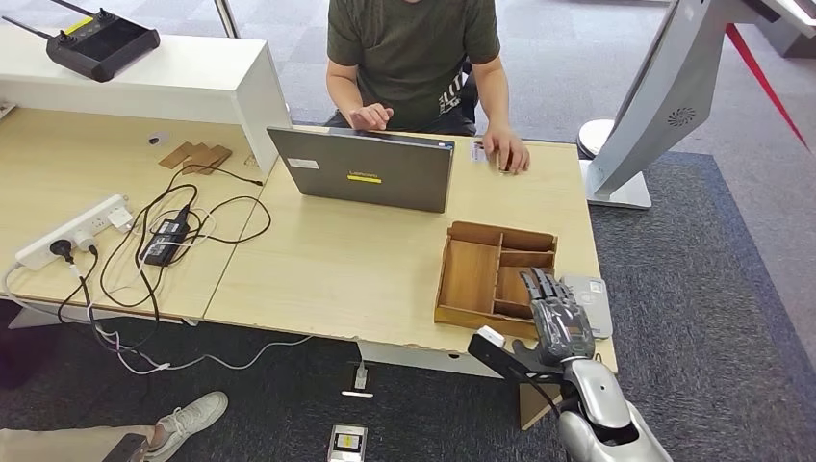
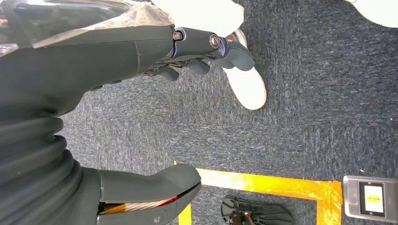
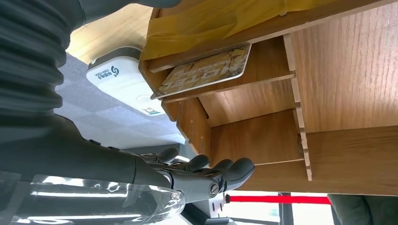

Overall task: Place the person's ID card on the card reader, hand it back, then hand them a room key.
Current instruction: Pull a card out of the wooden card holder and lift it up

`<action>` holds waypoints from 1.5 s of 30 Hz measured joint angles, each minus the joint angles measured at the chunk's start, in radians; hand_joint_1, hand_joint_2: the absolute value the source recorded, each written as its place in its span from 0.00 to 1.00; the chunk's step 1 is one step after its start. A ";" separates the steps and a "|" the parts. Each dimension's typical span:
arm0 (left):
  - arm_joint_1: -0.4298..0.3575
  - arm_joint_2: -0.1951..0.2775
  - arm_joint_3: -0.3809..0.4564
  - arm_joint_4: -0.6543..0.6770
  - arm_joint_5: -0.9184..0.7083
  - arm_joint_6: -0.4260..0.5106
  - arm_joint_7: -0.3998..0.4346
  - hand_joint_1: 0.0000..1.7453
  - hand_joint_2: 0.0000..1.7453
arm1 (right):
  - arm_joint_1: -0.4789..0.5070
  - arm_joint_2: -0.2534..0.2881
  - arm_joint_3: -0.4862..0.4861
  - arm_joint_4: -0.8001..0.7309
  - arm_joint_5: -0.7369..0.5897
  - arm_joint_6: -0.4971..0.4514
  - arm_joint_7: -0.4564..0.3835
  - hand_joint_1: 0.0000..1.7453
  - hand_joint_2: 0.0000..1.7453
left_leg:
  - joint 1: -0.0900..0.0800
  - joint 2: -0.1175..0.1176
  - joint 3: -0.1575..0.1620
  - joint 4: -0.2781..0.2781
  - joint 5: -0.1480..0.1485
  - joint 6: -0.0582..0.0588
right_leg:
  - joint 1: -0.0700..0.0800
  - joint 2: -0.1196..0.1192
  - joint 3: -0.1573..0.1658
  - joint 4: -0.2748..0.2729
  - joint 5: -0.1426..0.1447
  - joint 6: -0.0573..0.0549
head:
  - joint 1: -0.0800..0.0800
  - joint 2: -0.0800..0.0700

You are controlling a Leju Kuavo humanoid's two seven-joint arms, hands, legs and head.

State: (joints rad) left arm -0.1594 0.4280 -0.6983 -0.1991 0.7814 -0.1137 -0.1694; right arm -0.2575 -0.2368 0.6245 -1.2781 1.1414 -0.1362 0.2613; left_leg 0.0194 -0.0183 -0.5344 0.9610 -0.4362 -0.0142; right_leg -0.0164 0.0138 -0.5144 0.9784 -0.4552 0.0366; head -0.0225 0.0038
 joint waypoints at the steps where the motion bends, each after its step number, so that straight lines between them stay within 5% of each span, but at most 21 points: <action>1: 0.000 0.000 0.000 0.000 0.000 0.001 -0.001 0.00 1.00 | 0.000 0.001 0.000 0.000 0.001 0.000 0.000 0.00 1.00 | 0.000 0.000 0.000 0.000 0.000 0.000 | 0.000 0.000 0.000 0.000 0.000 0.000 | 0.000 0.000; 45: 0.006 0.000 0.008 0.000 -0.001 0.002 -0.020 0.00 1.00 | -0.036 0.043 -0.011 0.022 -0.025 0.042 -0.010 0.00 1.00 | 0.000 0.000 0.000 0.000 0.000 0.000 | 0.000 0.000 0.000 0.000 0.000 0.000 | 0.000 0.000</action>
State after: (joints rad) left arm -0.1533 0.4280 -0.6903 -0.1987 0.7806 -0.1118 -0.1895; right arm -0.2937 -0.1940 0.6135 -1.2564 1.1166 -0.0939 0.2518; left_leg 0.0194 -0.0184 -0.5347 0.9610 -0.4362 -0.0143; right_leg -0.0164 0.0138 -0.5142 0.9784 -0.4552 0.0366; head -0.0224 0.0038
